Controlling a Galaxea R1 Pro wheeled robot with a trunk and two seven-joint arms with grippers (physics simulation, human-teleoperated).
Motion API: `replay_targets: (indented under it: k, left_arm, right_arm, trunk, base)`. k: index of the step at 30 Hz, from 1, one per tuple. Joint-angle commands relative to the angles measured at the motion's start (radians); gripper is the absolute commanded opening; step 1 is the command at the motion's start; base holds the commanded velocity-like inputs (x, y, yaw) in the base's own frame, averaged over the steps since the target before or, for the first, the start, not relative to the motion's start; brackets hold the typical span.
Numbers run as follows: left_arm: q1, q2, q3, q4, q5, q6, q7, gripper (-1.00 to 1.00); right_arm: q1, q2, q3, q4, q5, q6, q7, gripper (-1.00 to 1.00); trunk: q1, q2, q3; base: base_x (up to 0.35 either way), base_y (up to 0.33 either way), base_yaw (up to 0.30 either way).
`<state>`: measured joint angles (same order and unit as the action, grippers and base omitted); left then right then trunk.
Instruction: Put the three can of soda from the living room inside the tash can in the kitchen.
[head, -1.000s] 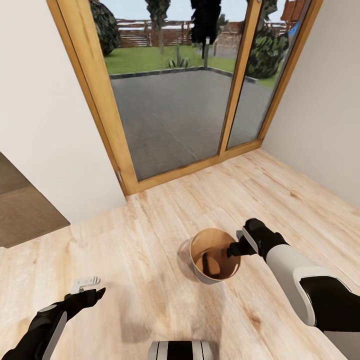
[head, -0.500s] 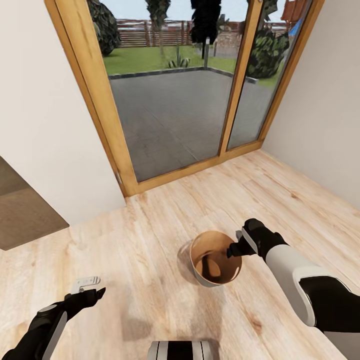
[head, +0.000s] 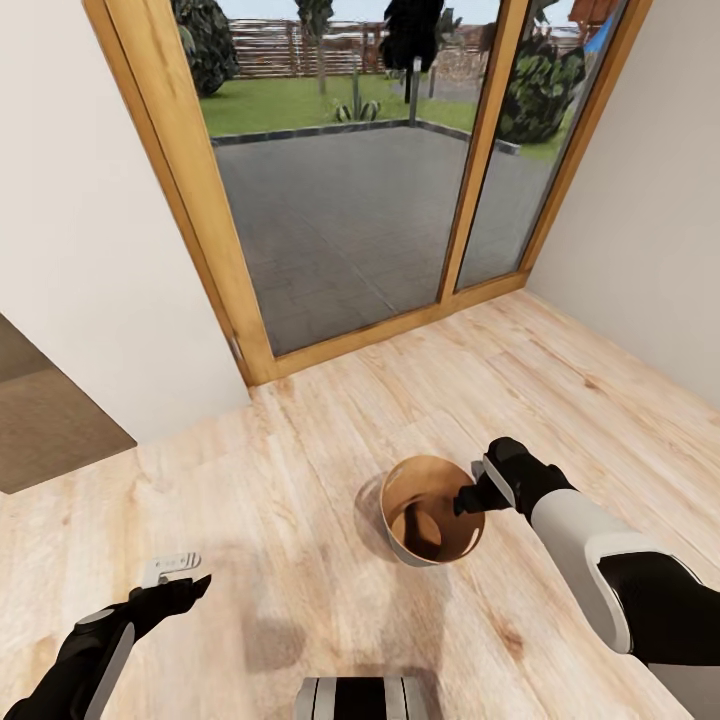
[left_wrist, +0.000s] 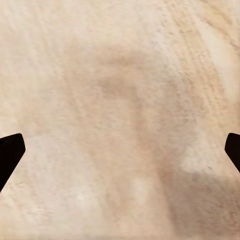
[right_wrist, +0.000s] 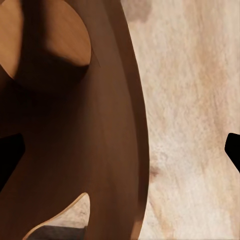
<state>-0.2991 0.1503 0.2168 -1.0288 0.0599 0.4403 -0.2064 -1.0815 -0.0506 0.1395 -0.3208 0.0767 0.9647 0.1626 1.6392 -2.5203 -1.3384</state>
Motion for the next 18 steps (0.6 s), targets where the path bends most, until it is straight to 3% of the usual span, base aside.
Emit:
replay_targets:
  k: [1, 8, 14, 18]
  left_arm:
    - [0.000, 0.000, 0.000, 0.000, 0.000, 0.000, 0.000, 1.00]
    - [0.000, 0.000, 0.000, 0.000, 0.001, 0.000, 0.000, 1.00]
    - [0.000, 0.000, 0.000, 0.000, 0.001, 0.000, 0.000, 1.00]
    - [0.000, 0.000, 0.000, 0.000, 0.001, 0.000, 0.000, 1.00]
  right_arm:
    - [0.000, 0.000, 0.000, 0.000, 0.000, -0.001, 0.000, 1.00]
    - [0.000, 0.001, 0.001, 0.000, 0.000, -0.005, 0.000, 1.00]
    - [0.001, 0.001, 0.001, 0.000, -0.001, -0.006, 0.000, 1.00]
    - [0.000, 0.001, 0.001, 0.000, 0.000, -0.006, 0.000, 1.00]
  trunk:
    - [0.000, 0.000, 0.000]
    - [0.000, 0.000, 0.000]
    - [0.003, -0.001, -0.023]
    - [0.003, -0.001, -0.023]
  base:
    - [0.000, 0.000, 0.000]
    - [0.000, 0.000, 0.000]
    - [0.000, 0.000, 0.000]
    - [0.000, 0.000, 0.000]
